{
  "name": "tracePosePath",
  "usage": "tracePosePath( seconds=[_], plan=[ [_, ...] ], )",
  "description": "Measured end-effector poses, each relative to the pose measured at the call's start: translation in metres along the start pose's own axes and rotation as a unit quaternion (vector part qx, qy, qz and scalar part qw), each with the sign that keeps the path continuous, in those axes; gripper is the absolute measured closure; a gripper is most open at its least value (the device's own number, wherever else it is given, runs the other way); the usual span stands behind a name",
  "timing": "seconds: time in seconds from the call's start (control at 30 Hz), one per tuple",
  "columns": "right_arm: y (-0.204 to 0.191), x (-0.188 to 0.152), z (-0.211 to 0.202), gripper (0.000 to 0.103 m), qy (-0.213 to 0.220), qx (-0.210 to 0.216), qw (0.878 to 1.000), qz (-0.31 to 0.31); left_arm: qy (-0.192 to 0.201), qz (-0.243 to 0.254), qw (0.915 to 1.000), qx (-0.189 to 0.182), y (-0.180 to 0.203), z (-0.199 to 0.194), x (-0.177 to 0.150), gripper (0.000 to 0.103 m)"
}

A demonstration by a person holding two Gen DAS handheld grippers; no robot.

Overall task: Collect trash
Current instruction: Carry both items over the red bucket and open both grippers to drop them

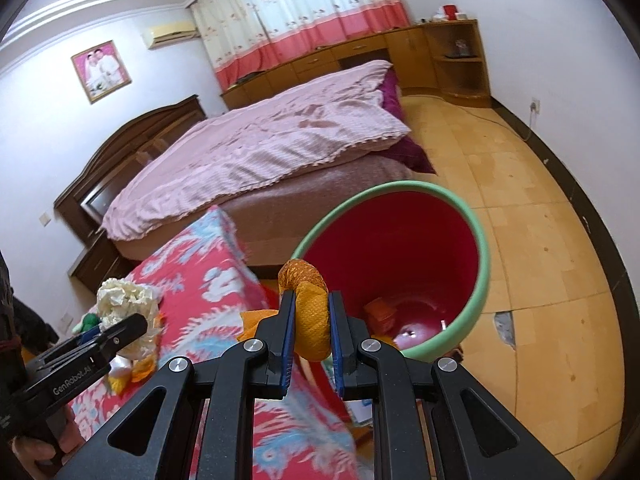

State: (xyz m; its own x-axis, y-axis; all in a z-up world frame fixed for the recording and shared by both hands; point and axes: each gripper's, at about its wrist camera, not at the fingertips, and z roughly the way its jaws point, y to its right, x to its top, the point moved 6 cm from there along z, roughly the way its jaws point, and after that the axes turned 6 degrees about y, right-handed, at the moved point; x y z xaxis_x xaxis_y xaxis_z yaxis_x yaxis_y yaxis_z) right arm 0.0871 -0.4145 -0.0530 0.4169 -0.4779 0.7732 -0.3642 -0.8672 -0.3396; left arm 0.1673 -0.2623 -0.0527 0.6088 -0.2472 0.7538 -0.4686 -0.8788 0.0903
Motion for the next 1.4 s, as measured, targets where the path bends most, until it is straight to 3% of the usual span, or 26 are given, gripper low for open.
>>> tracePosePath(
  seconds=[0.37, 0.8, 0.97, 1.17, 1.4],
  plan=[
    [0.04, 0.007, 0.011, 0.087, 0.0, -0.036, 0.999, 0.022, -0.022, 0.056, 0.9975, -0.036, 0.059, 0.041, 0.011, 0.063],
    [0.089, 0.007, 0.038, 0.087, -0.016, -0.085, 0.996, 0.032, -0.05, 0.069, 0.9919, -0.094, 0.111, 0.094, 0.009, 0.063],
    [0.099, 0.004, 0.046, 0.086, -0.025, -0.092, 0.995, 0.033, -0.059, 0.064, 0.9903, -0.108, 0.121, 0.109, 0.007, 0.063],
    [0.105, 0.002, 0.052, 0.083, -0.033, -0.092, 0.994, 0.045, -0.064, 0.053, 0.9908, -0.107, 0.12, 0.116, 0.008, 0.049],
    [0.105, 0.004, 0.052, 0.08, -0.03, -0.086, 0.994, 0.053, -0.056, 0.036, 0.9926, -0.102, 0.11, 0.112, 0.012, 0.046]
  ],
)
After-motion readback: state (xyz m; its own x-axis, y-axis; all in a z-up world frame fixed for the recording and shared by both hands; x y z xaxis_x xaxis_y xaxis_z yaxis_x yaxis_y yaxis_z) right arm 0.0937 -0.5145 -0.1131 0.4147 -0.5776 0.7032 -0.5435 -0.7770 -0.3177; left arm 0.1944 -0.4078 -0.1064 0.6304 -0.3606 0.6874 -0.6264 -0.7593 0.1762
